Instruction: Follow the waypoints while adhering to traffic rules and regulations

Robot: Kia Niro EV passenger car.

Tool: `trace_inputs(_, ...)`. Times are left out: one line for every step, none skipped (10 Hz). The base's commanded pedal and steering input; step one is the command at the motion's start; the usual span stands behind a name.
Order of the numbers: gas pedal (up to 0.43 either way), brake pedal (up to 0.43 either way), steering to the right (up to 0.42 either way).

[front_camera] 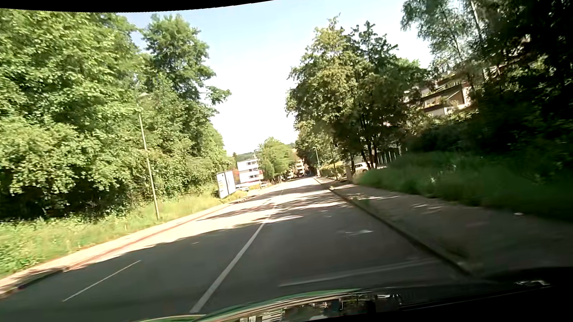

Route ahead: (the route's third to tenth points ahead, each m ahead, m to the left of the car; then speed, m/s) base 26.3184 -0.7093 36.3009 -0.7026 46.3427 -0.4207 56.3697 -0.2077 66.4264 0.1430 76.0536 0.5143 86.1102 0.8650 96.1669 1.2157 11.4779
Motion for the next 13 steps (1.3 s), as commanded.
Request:
trace_inputs(0.039,0.000,-0.004)
trace_inputs(0.039,0.000,-0.004)
trace_inputs(0.039,0.000,-0.004)
trace_inputs(0.047,0.000,-0.004)
trace_inputs(0.059,0.000,-0.004)
trace_inputs(0.059,0.000,-0.003)
trace_inputs(0.098,0.000,-0.003)
trace_inputs(0.098,0.000,-0.003)
trace_inputs(0.110,0.000,-0.003)
trace_inputs(0.110,0.000,-0.003)
trace_inputs(0.118,0.000,-0.003)
trace_inputs(0.118,0.000,-0.003)
trace_inputs(0.118,0.000,-0.003)
